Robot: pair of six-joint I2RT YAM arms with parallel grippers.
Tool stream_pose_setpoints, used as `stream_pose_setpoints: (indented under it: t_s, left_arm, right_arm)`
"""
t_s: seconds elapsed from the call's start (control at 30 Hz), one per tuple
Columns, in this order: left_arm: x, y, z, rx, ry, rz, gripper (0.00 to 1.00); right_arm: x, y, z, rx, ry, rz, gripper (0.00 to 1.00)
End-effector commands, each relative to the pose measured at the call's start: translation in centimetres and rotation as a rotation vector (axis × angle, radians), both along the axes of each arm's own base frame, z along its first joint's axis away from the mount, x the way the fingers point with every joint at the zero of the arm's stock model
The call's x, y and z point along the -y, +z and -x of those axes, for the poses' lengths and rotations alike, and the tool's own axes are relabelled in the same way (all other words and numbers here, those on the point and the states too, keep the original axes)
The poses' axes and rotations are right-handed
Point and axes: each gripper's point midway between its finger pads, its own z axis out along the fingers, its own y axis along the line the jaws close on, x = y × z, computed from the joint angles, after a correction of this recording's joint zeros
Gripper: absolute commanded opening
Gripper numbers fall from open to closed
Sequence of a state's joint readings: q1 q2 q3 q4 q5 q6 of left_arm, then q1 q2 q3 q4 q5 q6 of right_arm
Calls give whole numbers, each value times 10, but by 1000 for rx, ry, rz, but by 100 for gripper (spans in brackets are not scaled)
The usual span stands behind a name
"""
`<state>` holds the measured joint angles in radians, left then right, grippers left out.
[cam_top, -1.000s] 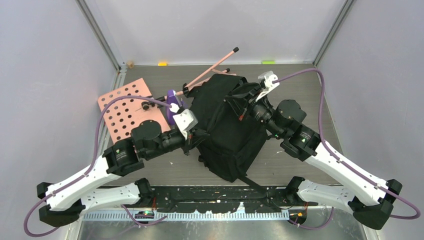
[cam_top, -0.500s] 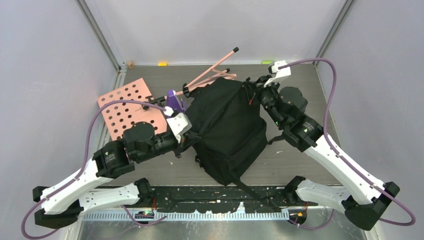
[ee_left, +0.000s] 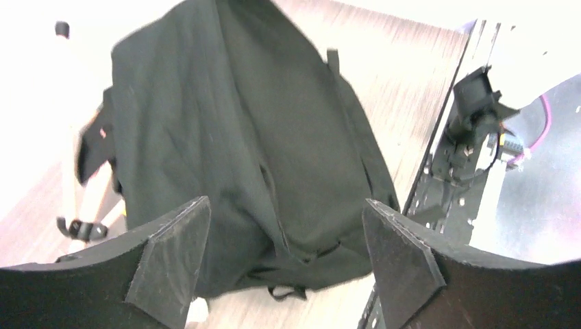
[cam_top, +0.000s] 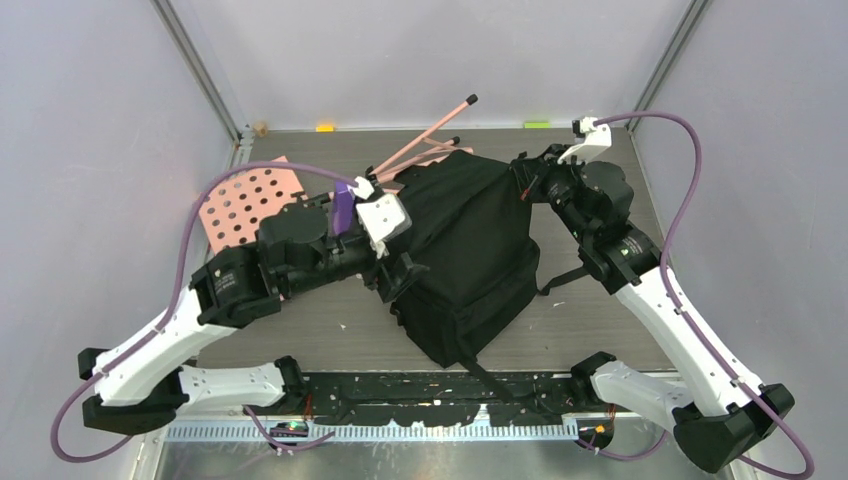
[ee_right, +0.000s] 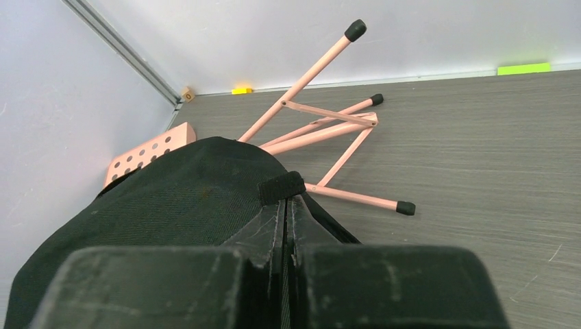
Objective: Pack the student bag
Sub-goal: Zip the student bag at the center of the board.
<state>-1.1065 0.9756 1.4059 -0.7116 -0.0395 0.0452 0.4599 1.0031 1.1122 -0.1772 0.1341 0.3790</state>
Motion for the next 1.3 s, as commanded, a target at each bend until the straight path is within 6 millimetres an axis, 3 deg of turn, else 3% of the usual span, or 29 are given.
stream_pose_setpoints:
  t_s: [0.0, 0.1, 0.27, 0.43, 0.63, 0.7, 0.8, 0.9, 1.1, 1.27]
  left_arm:
    - [12, 53, -1, 105, -56, 61, 87]
    - [25, 65, -14, 137, -46, 18, 91]
    - [58, 67, -43, 161, -36, -55, 94]
    - [85, 49, -86, 175, 32, -127, 95]
    - [96, 37, -137, 182, 126, -108, 91]
    - [97, 34, -144, 182, 137, -106, 71]
    - [101, 31, -141, 179, 112, -99, 25]
    - [98, 30, -138, 185, 109, -88, 0]
    - [74, 52, -133, 245, 166, -19, 0]
    - [54, 53, -140, 246, 220, -34, 0]
  right_arm:
    - [9, 25, 2, 69, -30, -68, 0]
    - [6, 25, 2, 67, -16, -82, 0]
    - [3, 24, 2, 66, -6, -103, 0]
    - [1, 26, 5, 67, 8, -125, 0]
    - [2, 28, 8, 70, 10, -125, 0]
    - [2, 28, 8, 71, 9, -123, 1]
    - [4, 27, 8, 68, 1, -120, 1]
    - [8, 24, 6, 60, -26, -116, 0]
    - [24, 27, 3, 50, -122, -153, 0]
    - [31, -8, 2, -56, -190, -165, 0]
